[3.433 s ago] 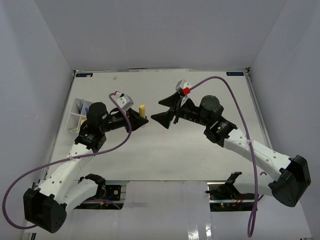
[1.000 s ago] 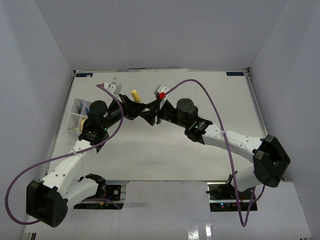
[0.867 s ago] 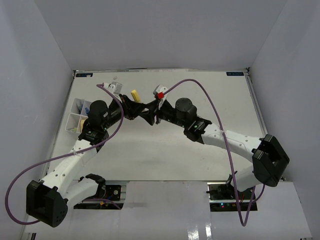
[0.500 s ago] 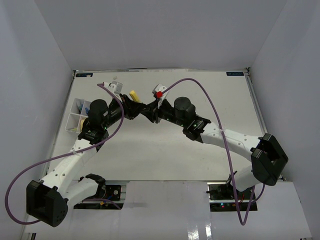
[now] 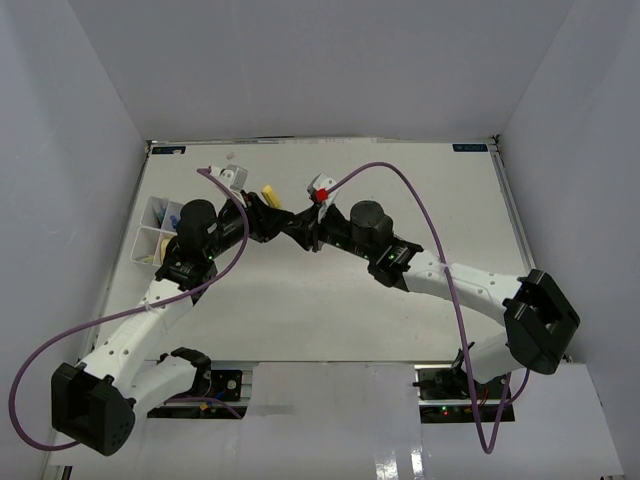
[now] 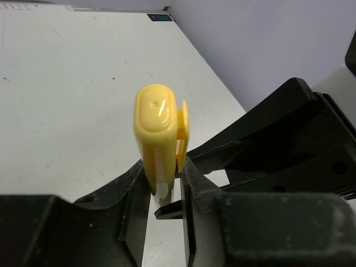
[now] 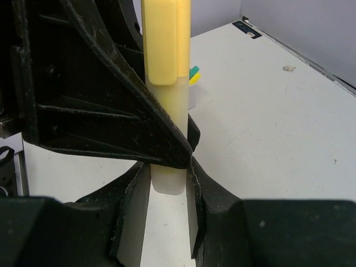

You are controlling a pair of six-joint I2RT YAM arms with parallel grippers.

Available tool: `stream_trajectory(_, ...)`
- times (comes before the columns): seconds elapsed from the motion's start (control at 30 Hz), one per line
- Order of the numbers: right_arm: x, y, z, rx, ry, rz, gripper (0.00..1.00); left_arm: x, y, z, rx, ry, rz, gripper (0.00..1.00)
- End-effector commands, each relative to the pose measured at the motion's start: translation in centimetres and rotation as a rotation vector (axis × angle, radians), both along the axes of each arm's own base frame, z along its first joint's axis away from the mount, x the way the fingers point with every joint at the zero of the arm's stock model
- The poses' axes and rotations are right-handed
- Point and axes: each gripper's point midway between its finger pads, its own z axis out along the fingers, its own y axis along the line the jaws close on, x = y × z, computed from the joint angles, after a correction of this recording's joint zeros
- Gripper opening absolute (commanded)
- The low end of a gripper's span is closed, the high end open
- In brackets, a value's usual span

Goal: Sort the stationery into containers
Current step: Place the pen in the storage box.

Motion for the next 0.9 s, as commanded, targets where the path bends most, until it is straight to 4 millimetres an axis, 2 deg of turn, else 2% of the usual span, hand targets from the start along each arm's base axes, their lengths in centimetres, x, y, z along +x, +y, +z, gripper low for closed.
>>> stream_trajectory(0.0, -0.7, -0.1, 1.9, 0.061, -0.033, -0.004, 0.08, -1.2, -0.3, 3.5, -0.032, -0.077, -0.033, 0.38)
stream_trajectory(0.17, -0.3, -0.6, 1.6, 0.056, -0.027, -0.037, 0.08, -1.4, -0.2, 3.4, -0.024, -0.076, -0.030, 0.51)
stream_trajectory(0.4, 0.3, -1.2, 1.0, 0.049, -0.015, -0.076, 0.08, -1.8, 0.4, 3.0, 0.001, -0.066, -0.014, 0.62)
stream_trajectory(0.63, -0.1, -1.5, 0.4, 0.045, -0.002, -0.059, 0.08, -1.2, 2.2, 4.4, -0.002, -0.109, 0.106, 0.64)
stream_trajectory(0.8, -0.6, -1.8, 0.3, 0.047, 0.006, -0.050, 0.08, -0.8, 2.2, 5.9, -0.023, -0.140, 0.116, 0.64)
stream_trajectory(0.87, -0.6, -1.9, 0.3, 0.049, 0.007, -0.051, 0.08, -0.5, 2.0, 5.7, -0.021, -0.129, 0.114, 0.64)
